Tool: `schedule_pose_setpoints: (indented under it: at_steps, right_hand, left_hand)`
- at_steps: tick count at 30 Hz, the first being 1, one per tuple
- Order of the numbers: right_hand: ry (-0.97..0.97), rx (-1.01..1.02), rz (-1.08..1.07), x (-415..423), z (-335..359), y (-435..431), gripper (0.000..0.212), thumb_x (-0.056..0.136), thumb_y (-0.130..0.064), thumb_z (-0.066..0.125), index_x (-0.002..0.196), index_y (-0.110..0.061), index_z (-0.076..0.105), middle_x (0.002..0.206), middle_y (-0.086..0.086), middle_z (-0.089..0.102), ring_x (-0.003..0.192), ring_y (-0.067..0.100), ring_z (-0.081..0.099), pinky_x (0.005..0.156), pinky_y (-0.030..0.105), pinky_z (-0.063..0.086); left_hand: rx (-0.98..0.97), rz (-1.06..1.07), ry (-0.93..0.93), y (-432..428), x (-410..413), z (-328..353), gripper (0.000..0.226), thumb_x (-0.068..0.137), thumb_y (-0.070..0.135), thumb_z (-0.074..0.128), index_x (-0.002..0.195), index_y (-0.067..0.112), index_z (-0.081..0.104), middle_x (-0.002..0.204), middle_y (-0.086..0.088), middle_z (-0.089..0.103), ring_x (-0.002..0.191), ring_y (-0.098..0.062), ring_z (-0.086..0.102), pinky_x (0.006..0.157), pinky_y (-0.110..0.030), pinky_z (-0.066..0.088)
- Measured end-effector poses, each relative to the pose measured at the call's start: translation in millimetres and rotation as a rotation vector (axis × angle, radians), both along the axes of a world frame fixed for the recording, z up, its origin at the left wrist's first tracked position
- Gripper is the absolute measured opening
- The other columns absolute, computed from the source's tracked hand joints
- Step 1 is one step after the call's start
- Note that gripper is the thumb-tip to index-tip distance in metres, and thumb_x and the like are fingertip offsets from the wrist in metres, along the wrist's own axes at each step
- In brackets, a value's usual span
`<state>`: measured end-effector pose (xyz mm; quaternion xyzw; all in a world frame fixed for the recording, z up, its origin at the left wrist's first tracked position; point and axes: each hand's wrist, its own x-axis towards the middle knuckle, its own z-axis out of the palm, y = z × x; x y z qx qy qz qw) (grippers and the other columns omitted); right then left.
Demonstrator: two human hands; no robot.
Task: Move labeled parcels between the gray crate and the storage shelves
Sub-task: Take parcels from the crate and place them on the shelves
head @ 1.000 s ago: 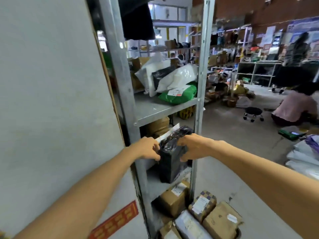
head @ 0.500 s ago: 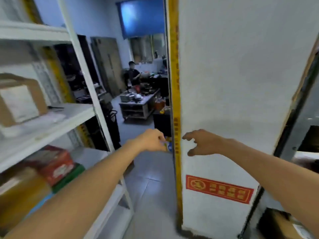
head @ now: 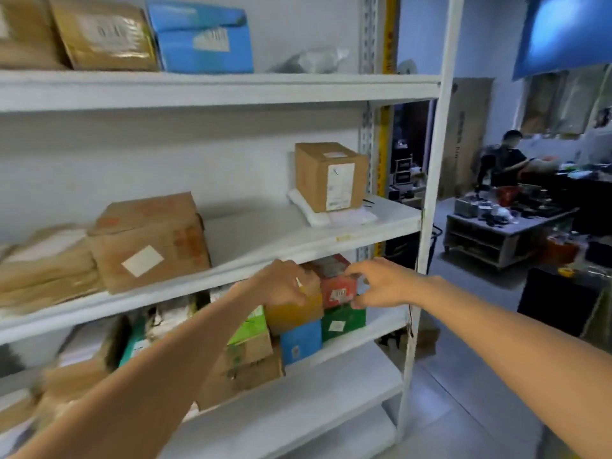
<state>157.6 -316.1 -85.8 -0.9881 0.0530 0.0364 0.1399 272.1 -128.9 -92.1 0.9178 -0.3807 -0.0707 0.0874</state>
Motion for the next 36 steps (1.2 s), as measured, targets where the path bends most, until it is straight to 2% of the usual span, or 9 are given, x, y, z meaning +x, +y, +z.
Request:
schedule_pose_setpoints:
  at_steps: [3, 6, 10, 13, 16, 22, 28, 33, 36]
  right_hand:
    - [0.006, -0.009, 0.082, 18.6, 2.5, -8.2, 0.063, 0.064, -0.045, 0.072, 0.124, -0.030, 0.055, 0.116, -0.001, 0.059, 0.102, 0.019, 0.058, 0.089, 0.041, 0.053]
    - [-0.011, -0.017, 0.111, 26.1, 8.6, -30.8, 0.049, 0.070, -0.035, 0.075, 0.116, -0.026, 0.062, 0.110, -0.001, 0.066, 0.097, 0.018, 0.062, 0.087, 0.042, 0.054]
    - [-0.015, -0.034, 0.100, 39.3, 20.6, -68.5, 0.058, 0.079, -0.033, 0.073, 0.133, -0.024, 0.053, 0.128, 0.000, 0.057, 0.110, 0.017, 0.055, 0.091, 0.032, 0.048]
    - [-0.018, -0.060, 0.088, 58.0, 26.8, -91.1, 0.069, 0.083, -0.036, 0.071, 0.144, -0.022, 0.041, 0.135, 0.002, 0.048, 0.115, 0.015, 0.048, 0.084, 0.023, 0.040]
    - [-0.045, -0.055, 0.066, 86.9, 32.4, -107.8, 0.075, 0.082, -0.037, 0.072, 0.146, -0.022, 0.037, 0.139, 0.002, 0.046, 0.117, 0.016, 0.049, 0.093, 0.027, 0.044]
    - [-0.093, -0.053, 0.038, 137.8, 43.0, -133.2, 0.074, 0.081, -0.036, 0.073, 0.146, -0.027, 0.038, 0.142, -0.001, 0.045, 0.124, 0.016, 0.047, 0.103, 0.033, 0.042]
    - [-0.114, -0.061, 0.015, 173.4, 52.8, -169.0, 0.073, 0.080, -0.038, 0.074, 0.143, -0.025, 0.042, 0.139, 0.001, 0.047, 0.121, 0.018, 0.050, 0.100, 0.034, 0.045]
    - [-0.170, -0.021, 0.059, 202.9, 69.4, -196.5, 0.070, 0.082, -0.032, 0.075, 0.142, -0.018, 0.044, 0.142, 0.001, 0.049, 0.126, 0.016, 0.049, 0.100, 0.024, 0.040]
    - [-0.165, 0.005, 0.049, 218.5, 74.8, -212.4, 0.069, 0.078, -0.035, 0.078, 0.139, -0.020, 0.049, 0.139, 0.001, 0.051, 0.124, 0.015, 0.051, 0.104, 0.031, 0.043]
  left_hand:
    - [-0.019, 0.150, -0.046, 9.7, 16.5, 2.1, 0.039, 0.078, 0.035, 0.072, 0.115, 0.025, 0.066, 0.114, 0.001, 0.066, 0.104, -0.019, 0.061, 0.083, -0.027, 0.048]
    - [-0.058, 0.227, -0.052, -0.1, 21.6, 3.1, 0.032, 0.076, 0.036, 0.073, 0.106, 0.030, 0.065, 0.108, 0.003, 0.066, 0.099, -0.019, 0.062, 0.083, -0.030, 0.051]
    - [-0.042, 0.270, -0.059, -24.7, 36.1, 5.2, 0.027, 0.073, 0.038, 0.073, 0.097, 0.033, 0.064, 0.109, 0.003, 0.065, 0.098, -0.020, 0.062, 0.084, -0.033, 0.052]
    - [-0.075, 0.280, -0.039, -44.7, 57.0, 10.8, 0.038, 0.075, 0.038, 0.074, 0.109, 0.025, 0.066, 0.101, 0.005, 0.068, 0.097, -0.017, 0.064, 0.088, -0.031, 0.051]
    - [-0.099, 0.286, -0.027, -60.2, 86.7, 20.0, 0.039, 0.076, 0.035, 0.075, 0.112, 0.025, 0.065, 0.109, 0.001, 0.066, 0.098, -0.020, 0.062, 0.086, -0.032, 0.051]
    - [-0.117, 0.282, -0.053, -82.7, 146.9, 32.9, 0.038, 0.078, 0.033, 0.076, 0.112, 0.022, 0.065, 0.114, -0.002, 0.063, 0.101, -0.020, 0.060, 0.088, -0.033, 0.050]
    - [-0.144, 0.301, -0.058, -100.7, 179.4, 47.3, 0.042, 0.078, 0.031, 0.076, 0.116, 0.020, 0.064, 0.117, -0.002, 0.063, 0.105, -0.020, 0.060, 0.092, -0.032, 0.049]
    - [-0.250, 0.381, -0.062, -113.4, 198.9, 65.1, 0.039, 0.076, 0.034, 0.077, 0.112, 0.023, 0.066, 0.117, -0.003, 0.064, 0.105, -0.021, 0.061, 0.096, -0.036, 0.049]
    - [-0.272, 0.432, -0.041, -120.3, 205.8, 71.5, 0.042, 0.077, 0.034, 0.077, 0.115, 0.021, 0.065, 0.116, -0.003, 0.064, 0.104, -0.021, 0.062, 0.093, -0.032, 0.050]
